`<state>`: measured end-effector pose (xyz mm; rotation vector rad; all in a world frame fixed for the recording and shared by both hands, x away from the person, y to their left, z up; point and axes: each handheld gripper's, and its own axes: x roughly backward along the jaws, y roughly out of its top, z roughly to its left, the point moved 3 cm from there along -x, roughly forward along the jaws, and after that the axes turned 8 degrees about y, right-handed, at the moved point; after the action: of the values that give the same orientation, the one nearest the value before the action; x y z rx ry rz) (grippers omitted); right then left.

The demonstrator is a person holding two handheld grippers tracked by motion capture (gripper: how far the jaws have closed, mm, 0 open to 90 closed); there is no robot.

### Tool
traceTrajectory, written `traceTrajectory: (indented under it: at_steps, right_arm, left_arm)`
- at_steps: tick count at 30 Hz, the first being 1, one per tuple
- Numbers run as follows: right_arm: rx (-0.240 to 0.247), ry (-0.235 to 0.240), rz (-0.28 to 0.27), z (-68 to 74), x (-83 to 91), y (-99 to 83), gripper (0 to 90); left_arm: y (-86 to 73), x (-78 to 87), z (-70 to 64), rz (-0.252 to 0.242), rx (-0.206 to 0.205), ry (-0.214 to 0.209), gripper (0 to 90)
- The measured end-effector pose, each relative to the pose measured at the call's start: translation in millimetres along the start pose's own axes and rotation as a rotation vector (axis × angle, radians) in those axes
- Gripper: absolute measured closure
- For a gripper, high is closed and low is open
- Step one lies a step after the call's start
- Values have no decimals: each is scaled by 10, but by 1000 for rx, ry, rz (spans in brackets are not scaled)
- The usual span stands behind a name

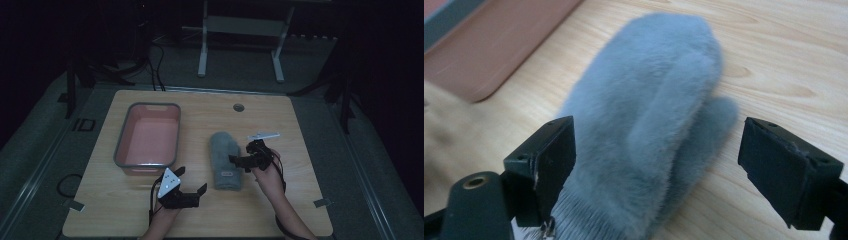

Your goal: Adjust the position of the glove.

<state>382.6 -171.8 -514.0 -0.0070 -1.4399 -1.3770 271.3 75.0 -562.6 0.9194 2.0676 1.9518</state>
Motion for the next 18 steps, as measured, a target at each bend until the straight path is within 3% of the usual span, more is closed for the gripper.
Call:
traceTrajectory:
  at_steps: [5,7,9,11,14,18]
  right_arm:
    - [76,10,-20,-5,72,-11,152]
    - [103,-3,-29,-27,89,-16,151]
    - [118,14,-21,-74,91,-31,143]
    - [113,54,-11,-162,109,-55,144]
    - [104,55,-22,-223,129,-62,145]
    - [18,69,-49,-315,150,-80,131]
  left_arm:
    - [103,10,-14,17,-33,33,18]
    - [153,-18,-33,24,-51,35,19]
    - [208,-71,-45,53,-53,25,18]
    - [280,-143,-58,67,-53,14,19]
    - [339,-205,-65,68,-66,14,18]
    - [475,-415,-53,118,-46,-7,18]
